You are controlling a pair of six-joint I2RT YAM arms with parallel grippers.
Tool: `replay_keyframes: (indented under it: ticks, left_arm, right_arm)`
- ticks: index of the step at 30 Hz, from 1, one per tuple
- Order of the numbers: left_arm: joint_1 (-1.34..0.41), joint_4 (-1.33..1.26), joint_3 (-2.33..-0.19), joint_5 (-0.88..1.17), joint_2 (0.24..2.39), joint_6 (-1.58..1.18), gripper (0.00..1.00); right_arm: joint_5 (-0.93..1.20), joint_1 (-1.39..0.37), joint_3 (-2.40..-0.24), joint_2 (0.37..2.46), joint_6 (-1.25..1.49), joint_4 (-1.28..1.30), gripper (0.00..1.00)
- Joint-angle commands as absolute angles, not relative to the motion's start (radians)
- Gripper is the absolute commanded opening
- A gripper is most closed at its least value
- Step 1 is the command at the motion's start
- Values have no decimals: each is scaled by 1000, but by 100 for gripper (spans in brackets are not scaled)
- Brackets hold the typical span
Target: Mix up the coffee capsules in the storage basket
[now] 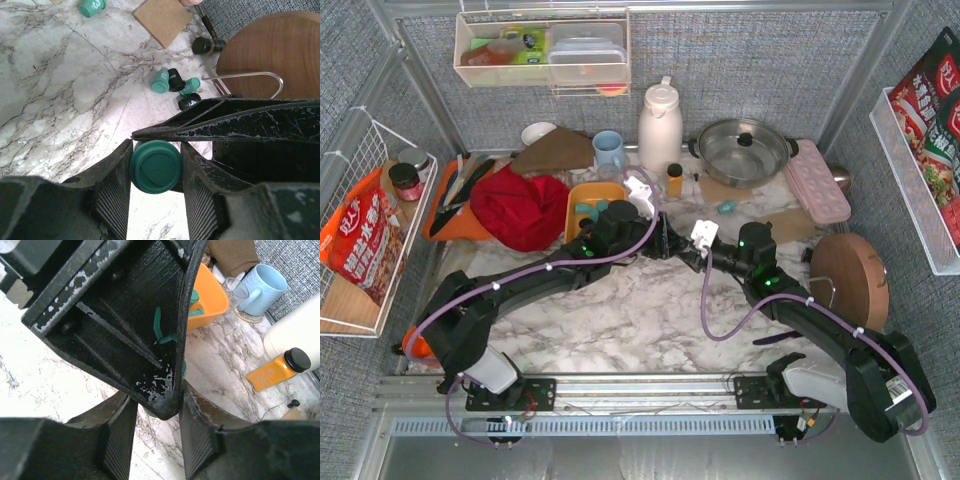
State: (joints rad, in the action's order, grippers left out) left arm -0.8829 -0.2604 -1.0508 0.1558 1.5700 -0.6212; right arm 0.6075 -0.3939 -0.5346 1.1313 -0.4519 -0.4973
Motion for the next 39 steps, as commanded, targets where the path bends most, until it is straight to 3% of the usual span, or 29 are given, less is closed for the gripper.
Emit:
replay_keyframes:
  ticks: [1, 5, 9, 17, 23, 28, 32, 39]
  left_arm:
    - [-884, -263, -1059, 138, 1558, -629, 27]
    - [-884, -253, -1055, 123, 1546, -623, 27]
    - [-884, -224, -1055, 83, 1522, -600, 27]
    - [-820, -68, -1036, -211, 1454, -514, 27]
    - [-659, -85, -980, -233, 1461, -534, 28]
    - [-608, -86, -989, -257, 1542, -526, 31]
    - [-588, -81, -1011, -268, 1620, -531, 37]
    - [-585, -80, -1035, -267, 1677, -551, 65]
  right_arm:
    - [593, -396, -545, 1129, -437, -526, 47]
    - [583, -395, -548, 1131, -435, -518, 60]
    - [569, -395, -552, 1127, -444, -495, 67]
    - [407, -393, -572, 1068, -379, -421, 68]
    - [199, -394, -609, 1034, -233, -297, 67]
    - [-111, -392, -655, 992, -52, -119, 66]
    - [-354, -372, -659, 971, 101, 13, 67]
    - [-583, -330, -640, 1008, 353, 145, 67]
